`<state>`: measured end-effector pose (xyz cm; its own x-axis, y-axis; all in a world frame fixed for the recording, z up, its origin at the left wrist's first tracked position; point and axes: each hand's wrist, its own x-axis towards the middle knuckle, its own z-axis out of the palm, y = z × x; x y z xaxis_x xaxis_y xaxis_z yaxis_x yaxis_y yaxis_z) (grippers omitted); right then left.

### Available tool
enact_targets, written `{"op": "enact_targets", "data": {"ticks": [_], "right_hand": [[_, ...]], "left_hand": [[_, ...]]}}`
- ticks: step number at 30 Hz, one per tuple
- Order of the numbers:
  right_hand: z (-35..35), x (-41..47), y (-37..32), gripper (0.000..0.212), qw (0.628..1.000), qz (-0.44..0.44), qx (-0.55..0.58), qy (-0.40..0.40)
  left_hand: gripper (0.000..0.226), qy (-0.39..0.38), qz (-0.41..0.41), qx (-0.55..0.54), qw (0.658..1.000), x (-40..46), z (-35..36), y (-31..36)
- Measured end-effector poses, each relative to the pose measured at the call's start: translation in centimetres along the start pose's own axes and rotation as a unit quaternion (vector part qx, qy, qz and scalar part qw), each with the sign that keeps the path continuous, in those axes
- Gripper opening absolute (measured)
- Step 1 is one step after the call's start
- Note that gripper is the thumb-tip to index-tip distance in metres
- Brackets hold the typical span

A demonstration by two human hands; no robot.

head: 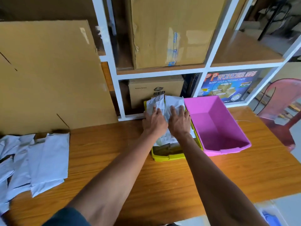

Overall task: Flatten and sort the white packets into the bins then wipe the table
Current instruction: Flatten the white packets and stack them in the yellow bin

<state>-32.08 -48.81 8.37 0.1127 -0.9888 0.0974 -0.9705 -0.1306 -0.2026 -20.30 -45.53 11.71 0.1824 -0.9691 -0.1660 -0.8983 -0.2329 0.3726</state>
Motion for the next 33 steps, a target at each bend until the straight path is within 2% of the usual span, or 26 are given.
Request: {"op": "enact_targets", "data": {"ticks": [2,5,7,9,12,15,18,21,25,33], "right_hand": [[0.5,1.3,1.1,0.058,1.000,-0.018,0.001,-0.024],[1.5,2.5,2.5,0.056,0.998,-0.042,-0.009,-0.048],[1.9,3.1,3.3,0.055,0.997,-0.048,-0.007,-0.054],[2.2,3.4,3.7,0.058,0.998,-0.055,0.013,-0.038],[2.6,4.1,4.0,0.066,0.994,-0.099,0.042,-0.030],[3.8,4.9,4.6,0.063,0.984,-0.159,0.036,-0.065],[4.6,5.0,5.7,0.066,0.977,-0.180,0.035,-0.113],[5.0,5.1,5.9,0.065,0.977,-0.181,0.057,-0.098],[5.5,5.4,5.4,0.063,0.981,-0.172,0.075,-0.038],[8.0,6.2,5.6,0.069,0.980,-0.179,0.072,-0.054]], "left_hand": [[0.062,-0.034,-0.028,0.000,0.999,2.6,1.8,0.3],[0.087,-0.044,-0.051,0.027,0.997,7.1,5.7,-0.7],[0.070,-0.030,-0.072,0.040,0.996,5.6,4.5,0.4],[0.054,0.018,-0.021,0.064,0.998,4.0,3.3,1.2],[0.068,0.045,0.007,0.026,0.999,4.8,4.4,0.5],[0.075,0.020,0.021,0.017,0.999,5.7,6.9,-0.1],[0.081,0.000,0.032,0.044,0.999,5.5,8.7,-0.9],[0.088,0.016,0.041,0.047,0.998,5.4,9.5,-1.2],[0.076,0.082,0.077,0.071,0.991,6.0,9.7,-0.8],[0.074,0.094,0.070,0.074,0.990,7.2,10.6,-1.0]]}}
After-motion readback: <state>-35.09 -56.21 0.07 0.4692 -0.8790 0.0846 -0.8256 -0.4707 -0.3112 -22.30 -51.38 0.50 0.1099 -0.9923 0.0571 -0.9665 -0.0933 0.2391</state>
